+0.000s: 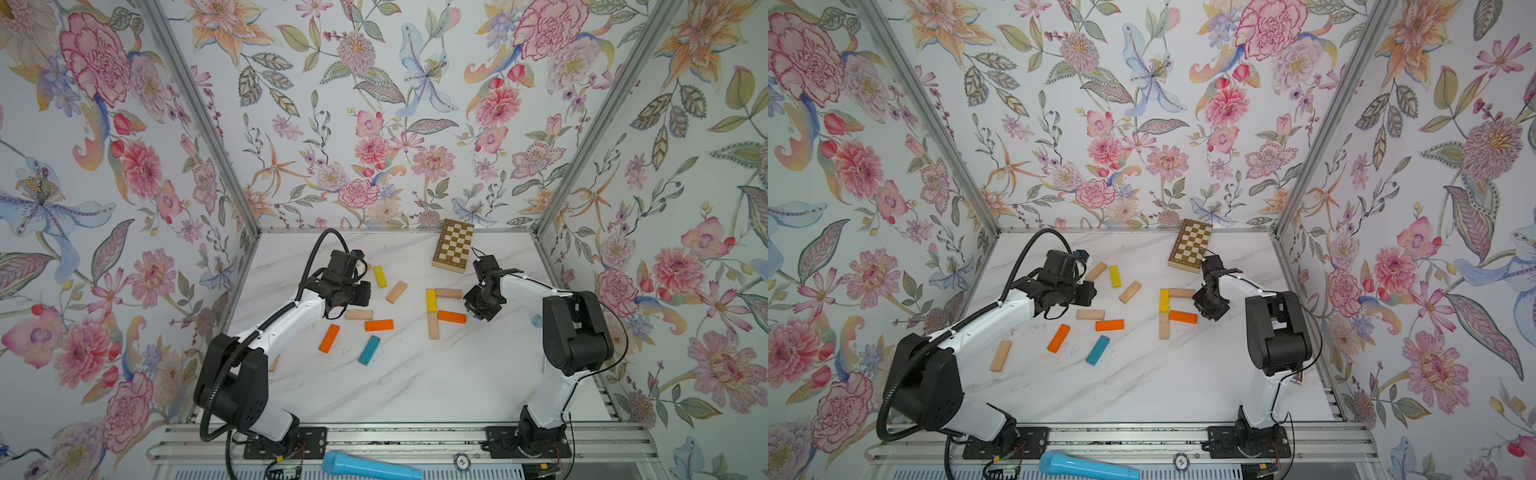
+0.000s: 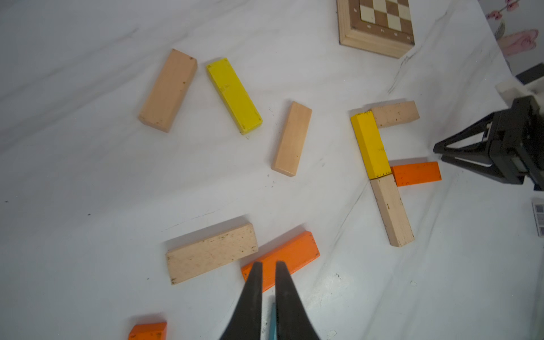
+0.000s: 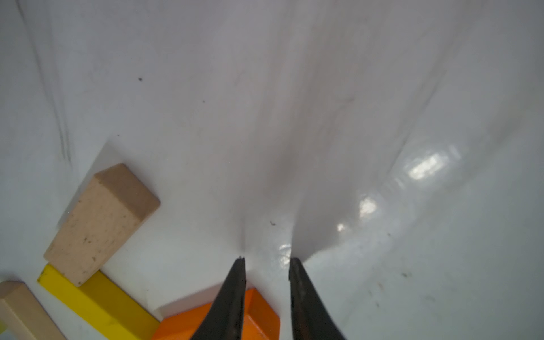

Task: Assemble the number 6 with building blocks
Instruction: Assemble the building block at the center of the board, then adjust the building block at the center of the board.

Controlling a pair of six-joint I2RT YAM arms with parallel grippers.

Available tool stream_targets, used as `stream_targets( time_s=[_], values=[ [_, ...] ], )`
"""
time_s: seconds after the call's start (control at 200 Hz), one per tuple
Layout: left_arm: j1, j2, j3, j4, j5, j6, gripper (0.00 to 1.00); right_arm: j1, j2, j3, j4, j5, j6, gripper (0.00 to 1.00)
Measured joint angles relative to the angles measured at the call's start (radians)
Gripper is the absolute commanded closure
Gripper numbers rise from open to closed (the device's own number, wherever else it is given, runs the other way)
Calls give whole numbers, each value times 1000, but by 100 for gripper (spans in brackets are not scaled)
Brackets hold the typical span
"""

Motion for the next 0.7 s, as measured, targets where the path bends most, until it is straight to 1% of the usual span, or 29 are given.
stream_targets(
  time_s=[0.14, 0.18, 0.225, 0.33, 0.495, 0.701],
  values=[
    [-92, 111, 57, -18, 2, -38, 91, -27, -96, -97, 64, -18, -68, 70],
    [-117, 151, 84, -19, 7, -58, 95, -38, -126, -134, 95, -42, -94, 70],
    [-135, 187, 111, -18, 16, -79, 98, -48, -140, -155, 113, -58, -116, 70],
    [-174, 288, 200, -6, 28, -117, 98, -63, -158, -201, 163, -92, -175, 69],
    [-211, 397, 272, 7, 44, -150, 98, -66, -186, -243, 224, -130, -243, 69],
    [-228, 463, 283, 26, 80, -173, 99, -82, -202, -291, 279, -174, -278, 69]
  ],
)
